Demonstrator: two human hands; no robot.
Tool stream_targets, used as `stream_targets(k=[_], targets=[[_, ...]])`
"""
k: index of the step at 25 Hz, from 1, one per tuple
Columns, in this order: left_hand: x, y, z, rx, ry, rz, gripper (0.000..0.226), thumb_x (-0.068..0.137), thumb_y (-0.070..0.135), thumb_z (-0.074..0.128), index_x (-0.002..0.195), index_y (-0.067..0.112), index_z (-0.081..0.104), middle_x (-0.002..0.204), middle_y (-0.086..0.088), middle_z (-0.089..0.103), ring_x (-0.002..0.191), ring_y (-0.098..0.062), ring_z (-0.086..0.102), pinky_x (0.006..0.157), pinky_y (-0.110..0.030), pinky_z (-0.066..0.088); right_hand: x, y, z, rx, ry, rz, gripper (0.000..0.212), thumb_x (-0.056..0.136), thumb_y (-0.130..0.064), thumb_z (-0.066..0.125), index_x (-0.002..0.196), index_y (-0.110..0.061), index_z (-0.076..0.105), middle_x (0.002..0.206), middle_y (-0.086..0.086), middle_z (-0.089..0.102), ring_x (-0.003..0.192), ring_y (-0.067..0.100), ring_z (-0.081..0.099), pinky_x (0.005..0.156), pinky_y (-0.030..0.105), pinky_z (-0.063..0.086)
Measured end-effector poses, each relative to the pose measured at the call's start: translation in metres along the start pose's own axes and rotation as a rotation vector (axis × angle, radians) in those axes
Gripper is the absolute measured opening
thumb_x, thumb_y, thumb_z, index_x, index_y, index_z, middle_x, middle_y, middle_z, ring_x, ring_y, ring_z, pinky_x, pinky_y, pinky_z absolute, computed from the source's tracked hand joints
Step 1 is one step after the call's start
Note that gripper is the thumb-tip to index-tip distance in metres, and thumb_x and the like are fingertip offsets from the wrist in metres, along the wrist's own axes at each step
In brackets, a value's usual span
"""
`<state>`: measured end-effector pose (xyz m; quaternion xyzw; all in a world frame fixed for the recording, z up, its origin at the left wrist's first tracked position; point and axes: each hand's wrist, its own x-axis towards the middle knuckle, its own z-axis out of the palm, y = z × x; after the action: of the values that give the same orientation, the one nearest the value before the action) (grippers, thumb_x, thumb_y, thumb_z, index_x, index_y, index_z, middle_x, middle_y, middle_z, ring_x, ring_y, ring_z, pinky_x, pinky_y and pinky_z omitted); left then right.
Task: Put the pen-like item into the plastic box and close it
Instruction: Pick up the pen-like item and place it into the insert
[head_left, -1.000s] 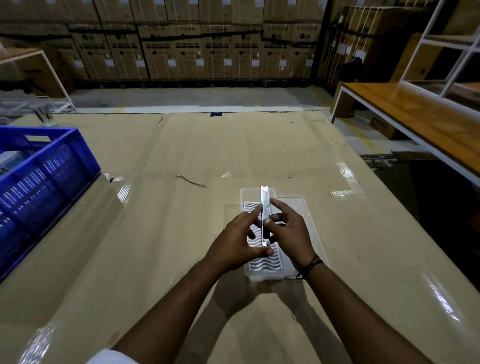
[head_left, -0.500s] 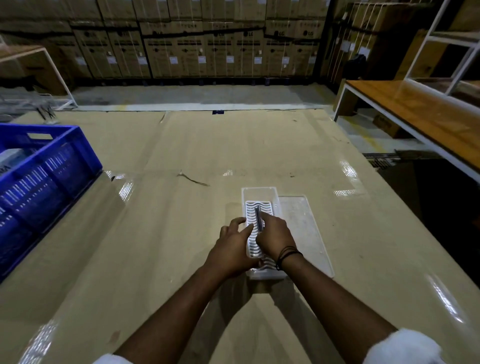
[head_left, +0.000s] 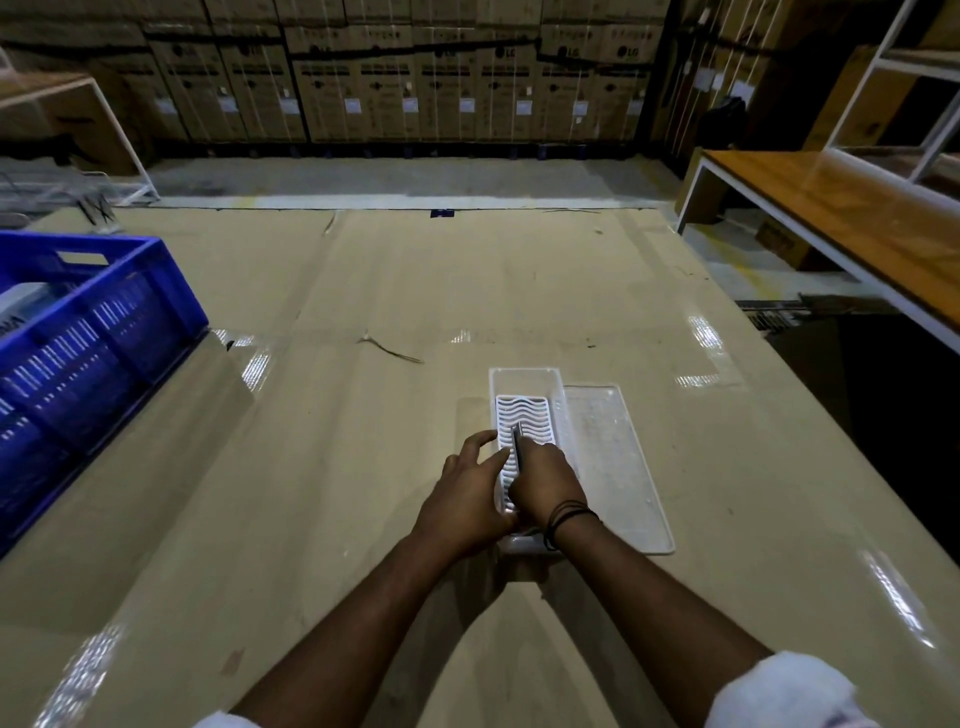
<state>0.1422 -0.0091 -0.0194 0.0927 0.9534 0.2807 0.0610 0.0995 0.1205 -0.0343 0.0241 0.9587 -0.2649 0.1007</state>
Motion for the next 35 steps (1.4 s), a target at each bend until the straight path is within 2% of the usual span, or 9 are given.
stream_targets(k=[3, 9, 11, 14, 18, 21, 24, 28, 35], targets=[[-0.001, -0.002, 0.002, -0.050, 0.017, 0.004, 0.091, 0.073, 0.043, 0.083, 0.153, 0.029, 0.042, 0.166, 0.010, 0.016, 0.136, -0.028, 0.043, 0.108, -0.039, 0.046, 0.001, -0.002, 0.001, -0.103, -0.058, 0.016, 0.086, 0.086, -0.015, 0.062, 0.159, -0.027, 0.018, 0.144, 0.016, 0.043, 0.124, 0.034, 0.057, 0.100, 0.038, 0.049], [-0.001, -0.003, 0.006, -0.086, 0.042, 0.012, 0.091, 0.072, 0.045, 0.083, 0.152, 0.036, 0.040, 0.165, 0.010, 0.018, 0.134, -0.026, 0.046, 0.107, -0.037, 0.047, 0.001, -0.004, -0.004, -0.208, -0.096, 0.034, 0.064, 0.087, -0.020, 0.063, 0.147, -0.018, 0.042, 0.140, 0.016, 0.046, 0.118, 0.032, 0.061, 0.096, 0.038, 0.051], [-0.001, -0.003, 0.007, -0.102, 0.060, 0.005, 0.089, 0.073, 0.046, 0.081, 0.152, 0.037, 0.041, 0.164, 0.011, 0.021, 0.133, -0.024, 0.048, 0.107, -0.038, 0.048, -0.003, -0.006, -0.010, -0.164, -0.001, -0.031, 0.046, 0.086, -0.020, 0.059, 0.132, -0.017, 0.056, 0.129, 0.015, 0.056, 0.110, 0.032, 0.064, 0.091, 0.038, 0.055], [0.001, -0.003, 0.010, -0.143, 0.117, -0.001, 0.079, 0.078, 0.041, 0.078, 0.150, 0.030, 0.045, 0.160, 0.009, 0.032, 0.126, -0.022, 0.058, 0.103, -0.037, 0.051, -0.010, 0.000, -0.028, -0.025, 0.288, -0.131, 0.025, 0.088, -0.022, 0.058, 0.109, -0.014, 0.069, 0.111, 0.014, 0.064, 0.101, 0.033, 0.065, 0.083, 0.039, 0.056], [0.000, 0.005, 0.008, -0.217, 0.213, -0.078, 0.065, 0.090, 0.032, 0.070, 0.150, 0.028, 0.045, 0.151, 0.006, 0.048, 0.113, -0.018, 0.066, 0.097, -0.033, 0.053, -0.002, 0.031, -0.054, 0.025, 0.478, -0.034, 0.040, 0.085, -0.023, 0.061, 0.122, -0.011, 0.067, 0.116, 0.018, 0.063, 0.110, 0.039, 0.059, 0.093, 0.043, 0.050], [-0.002, 0.013, 0.003, -0.308, 0.259, -0.125, 0.057, 0.093, 0.025, 0.064, 0.147, 0.031, 0.047, 0.142, 0.004, 0.060, 0.105, -0.021, 0.070, 0.088, -0.030, 0.050, 0.004, 0.061, -0.062, -0.050, 0.325, 0.265, 0.053, 0.084, -0.032, 0.062, 0.132, -0.012, 0.053, 0.134, 0.019, 0.047, 0.123, 0.043, 0.044, 0.102, 0.049, 0.040], [0.000, 0.012, 0.003, -0.328, 0.253, -0.178, 0.055, 0.095, 0.026, 0.064, 0.148, 0.026, 0.048, 0.139, 0.001, 0.064, 0.101, -0.019, 0.072, 0.085, -0.027, 0.047, 0.003, 0.083, -0.057, -0.130, 0.099, 0.458, 0.074, 0.080, -0.054, 0.065, 0.136, -0.012, 0.042, 0.141, 0.017, 0.035, 0.131, 0.043, 0.036, 0.105, 0.053, 0.035], [0.002, 0.011, 0.006, -0.323, 0.267, -0.255, 0.057, 0.096, 0.030, 0.064, 0.150, 0.018, 0.049, 0.129, 0.002, 0.068, 0.108, -0.018, 0.068, 0.084, -0.024, 0.042, 0.003, 0.088, -0.047, -0.195, 0.068, 0.449, 0.086, 0.077, -0.060, 0.069, 0.139, -0.008, 0.041, 0.143, 0.017, 0.035, 0.134, 0.040, 0.035, 0.107, 0.053, 0.035], [0.003, 0.011, 0.005, -0.299, 0.261, -0.321, 0.048, 0.096, 0.029, 0.064, 0.142, 0.021, 0.056, 0.112, 0.004, 0.073, 0.099, -0.016, 0.069, 0.078, -0.023, 0.043, 0.006, 0.086, -0.054, -0.135, 0.105, 0.457, 0.090, 0.066, -0.056, 0.082, 0.133, -0.006, 0.047, 0.137, 0.017, 0.039, 0.126, 0.040, 0.045, 0.103, 0.050, 0.043]])
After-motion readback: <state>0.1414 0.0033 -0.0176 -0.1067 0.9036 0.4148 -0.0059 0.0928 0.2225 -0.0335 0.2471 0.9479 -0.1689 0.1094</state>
